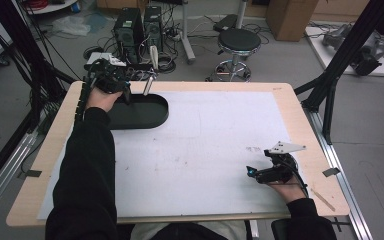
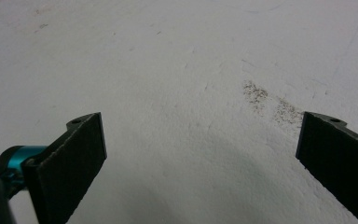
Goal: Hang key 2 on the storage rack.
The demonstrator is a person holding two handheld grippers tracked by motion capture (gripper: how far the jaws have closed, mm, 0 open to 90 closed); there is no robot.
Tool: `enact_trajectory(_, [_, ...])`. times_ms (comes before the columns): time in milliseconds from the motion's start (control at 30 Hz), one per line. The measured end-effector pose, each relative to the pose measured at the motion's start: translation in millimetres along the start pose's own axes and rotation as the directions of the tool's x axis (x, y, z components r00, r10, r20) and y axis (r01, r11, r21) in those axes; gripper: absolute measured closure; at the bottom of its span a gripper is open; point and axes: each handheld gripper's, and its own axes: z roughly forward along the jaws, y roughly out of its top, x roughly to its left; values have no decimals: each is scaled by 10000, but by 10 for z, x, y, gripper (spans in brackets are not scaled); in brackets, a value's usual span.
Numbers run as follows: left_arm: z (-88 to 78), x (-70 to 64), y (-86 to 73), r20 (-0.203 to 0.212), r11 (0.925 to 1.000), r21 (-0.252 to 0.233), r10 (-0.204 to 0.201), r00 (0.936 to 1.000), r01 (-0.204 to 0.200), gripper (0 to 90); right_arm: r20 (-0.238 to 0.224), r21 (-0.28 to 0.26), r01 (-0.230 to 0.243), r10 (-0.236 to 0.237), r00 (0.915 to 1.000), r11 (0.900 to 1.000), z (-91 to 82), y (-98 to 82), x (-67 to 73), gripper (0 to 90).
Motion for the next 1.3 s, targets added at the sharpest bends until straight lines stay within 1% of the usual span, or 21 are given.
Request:
enact_trajectory(100, [57,-19,1,-85,9998,-211,54,9999,-56,838,-26,28,46,-45,10000,10000,5,1,2,8])
enact_trajectory(133, [77,-32,-1,-175,9992,-285,258,9995,-263,838,-23,45,43,-43,10000,10000,6,1,3,8])
enact_trajectory(167, [77,-32,-1,-175,9992,-285,258,9995,-263,838,-31,52,49,-49,10000,10000,7,0,2,8])
enact_trajectory(200, [107,-68,3,-473,9980,-256,570,9973,-582,836,-27,53,43,-42,10000,10000,8,0,1,8])
enact_trajectory(300, [132,-71,-14,-298,9988,-288,388,9988,-397,807,-34,51,39,-38,10000,10000,12,1,0,8])
enact_trajectory(333, [132,-71,-14,-298,9988,-288,388,9988,-397,734,-36,54,59,-59,10000,10000,13,0,0,8])
enact_trajectory(367, [131,-66,-18,148,9991,-431,54,9999,-47,603,-67,82,43,-43,10000,10000,14,0,4,8])
enact_trajectory(400, [124,-69,-16,342,9990,-446,-26,9994,41,521,-63,82,40,-39,10000,10000,16,-1,6,8])
enact_trajectory(433, [124,-69,-16,342,9990,-446,-26,9994,41,465,-63,82,40,-39,10000,10000,16,-1,6,8])
enact_trajectory(500, [99,-103,-20,778,9995,-314,97,9969,-73,383,-75,73,24,-23,10000,10000,13,0,8,8])
enact_trajectory(533, [99,-103,-20,778,9995,-314,97,9969,-73,344,-75,73,24,-23,10000,10000,13,0,8,8])
enact_trajectory(600, [86,-114,-36,1305,10000,75,-32,9914,22,213,-88,34,44,-44,10000,10000,10,1,5,8])
enact_trajectory(633, [80,-105,-39,1495,9994,244,-281,9884,247,160,-148,15,46,-46,9999,10000,10,1,6,8])
enact_trajectory(667, [80,-105,-39,1495,9994,244,-281,9884,247,89,-196,7,80,-80,9998,10000,9,1,7,8])
enact_trajectory(700, [72,-83,-52,1799,9980,368,-577,9820,519,48,-185,8,77,-77,9998,10000,11,2,10,8])
enact_trajectory(733, [72,-83,-52,1799,9980,368,-577,9820,519,41,-178,2,74,-74,9998,10000,14,1,12,8])
enact_trajectory(800, [19,-73,-112,1974,9981,-103,-569,9787,601,18,-166,25,67,-67,9998,10000,14,0,9,8])
enact_trajectory(867, [-6,-66,-162,2174,9968,-284,-672,9738,752,17,-135,11,51,-51,9999,10000,11,-1,5,8])
enact_trajectory(1133, [-132,-79,-348,2468,9953,-596,-593,9673,762,17,-114,33,39,-38,9999,10000,20,0,12,8])
enact_trajectory(1200, [-202,-100,-410,2604,9938,-760,-587,9637,811,18,-122,43,41,-41,9999,10000,21,1,11,8])
enact_trajectory(1300, [-260,-128,-488,2688,9948,-809,-380,9625,619,18,-98,38,14,-14,10000,10000,24,6,13,8])
